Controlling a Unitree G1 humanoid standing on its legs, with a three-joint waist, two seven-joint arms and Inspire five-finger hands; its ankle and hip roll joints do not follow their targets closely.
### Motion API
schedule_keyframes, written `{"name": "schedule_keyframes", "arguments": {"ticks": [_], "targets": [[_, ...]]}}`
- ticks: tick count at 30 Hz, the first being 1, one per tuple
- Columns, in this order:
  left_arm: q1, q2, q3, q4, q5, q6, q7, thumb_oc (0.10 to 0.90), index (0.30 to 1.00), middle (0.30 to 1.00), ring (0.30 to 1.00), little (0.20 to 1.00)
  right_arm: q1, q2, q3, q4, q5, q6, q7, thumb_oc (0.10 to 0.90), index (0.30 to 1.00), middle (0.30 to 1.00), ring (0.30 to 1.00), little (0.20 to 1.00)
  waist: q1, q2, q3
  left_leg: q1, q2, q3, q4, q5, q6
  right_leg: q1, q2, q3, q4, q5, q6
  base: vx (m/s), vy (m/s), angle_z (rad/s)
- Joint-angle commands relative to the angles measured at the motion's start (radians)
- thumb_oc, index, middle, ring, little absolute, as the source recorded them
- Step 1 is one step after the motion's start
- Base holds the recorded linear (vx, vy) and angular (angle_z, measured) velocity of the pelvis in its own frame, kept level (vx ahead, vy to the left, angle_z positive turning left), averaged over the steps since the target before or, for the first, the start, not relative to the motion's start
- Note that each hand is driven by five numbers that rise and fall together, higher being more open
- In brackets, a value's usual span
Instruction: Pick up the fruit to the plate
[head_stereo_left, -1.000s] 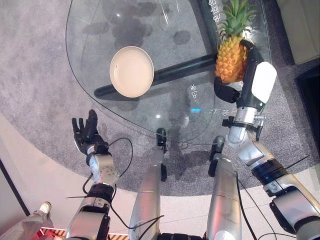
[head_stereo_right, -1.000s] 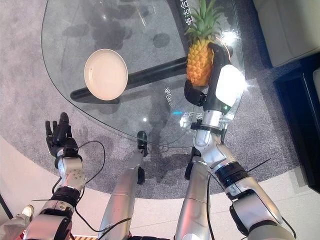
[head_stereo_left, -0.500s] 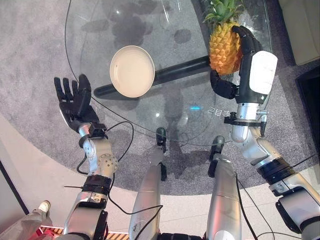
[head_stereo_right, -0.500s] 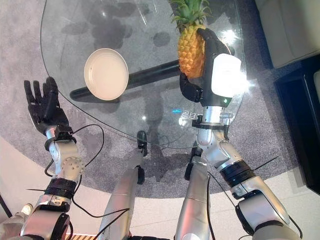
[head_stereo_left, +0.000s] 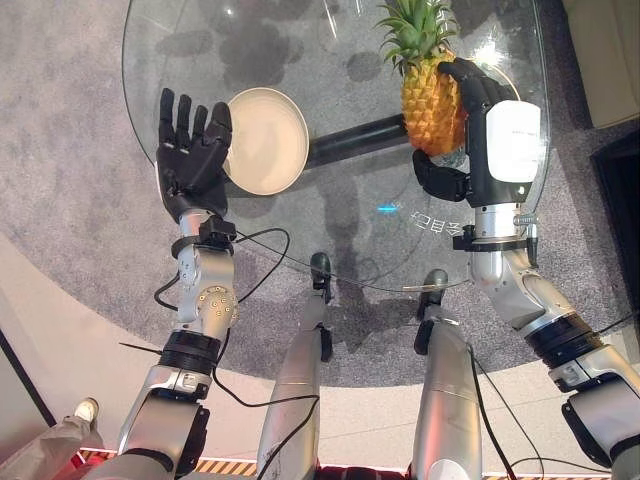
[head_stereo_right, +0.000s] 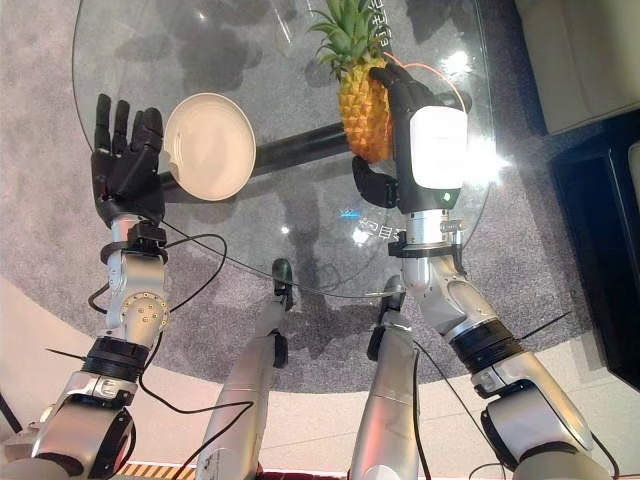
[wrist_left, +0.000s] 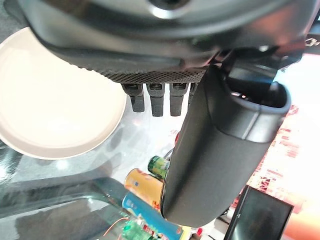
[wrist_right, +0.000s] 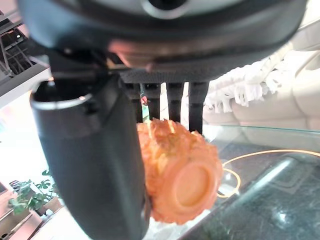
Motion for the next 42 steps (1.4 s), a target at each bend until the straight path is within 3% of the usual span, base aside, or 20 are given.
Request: {"name": "schedule_keyframes", "arguments": {"ticks": [1, 11, 24, 42], "targets": [[-0.097, 0.089, -0.018, -0.086, 0.019, -0.028, -0.059, 0.8, 0.9, 0.9, 0.9, 0.9, -0.174, -0.038, 0.021, -0.189, -0.054, -0.11, -0.017, 0.1, 0.3, 0.3, 0.3, 0.2, -0.01, -0.035, -0.015, 0.012, -0.055, 0.04, 0.094, -0.131, 0.031, 0.086, 0.03, -0.061, -0.246, 0.129, 0.022, 0.0, 0.0, 0.0], [-0.155, 0.085, -0.072, -0.092, -0.031, 0.051, -0.087, 0.8, 0.9, 0.9, 0.9, 0.9, -0.232, -0.043, 0.079, -0.225, -0.02, -0.12, 0.019, 0.1, 0.3, 0.3, 0.3, 0.2, -0.017, -0.034, -0.015, 0.02, -0.056, 0.045, 0.079, -0.126, 0.028, 0.096, 0.029, -0.06, -0.261, 0.134, 0.025, 0.0, 0.0, 0.0], [-0.227, 0.058, -0.131, -0.125, -0.093, 0.104, -0.095, 0.8, 0.9, 0.9, 0.9, 0.9, -0.286, -0.03, 0.123, -0.295, 0.021, -0.104, 0.06, 0.1, 0.3, 0.3, 0.3, 0.2, -0.026, -0.045, -0.015, 0.043, -0.058, 0.05, 0.065, -0.129, 0.027, 0.12, 0.03, -0.064, -0.279, 0.136, 0.027, 0.0, 0.0, 0.0], [-0.268, 0.031, -0.145, -0.123, -0.167, 0.076, -0.043, 0.8, 0.9, 0.9, 0.9, 0.9, -0.333, -0.016, 0.189, -0.332, 0.066, -0.076, 0.125, 0.1, 0.3, 0.3, 0.3, 0.2, -0.024, -0.051, -0.015, 0.054, -0.061, 0.052, 0.051, -0.121, 0.025, 0.137, 0.028, -0.072, -0.296, 0.143, 0.028, 0.0, 0.0, 0.0]]}}
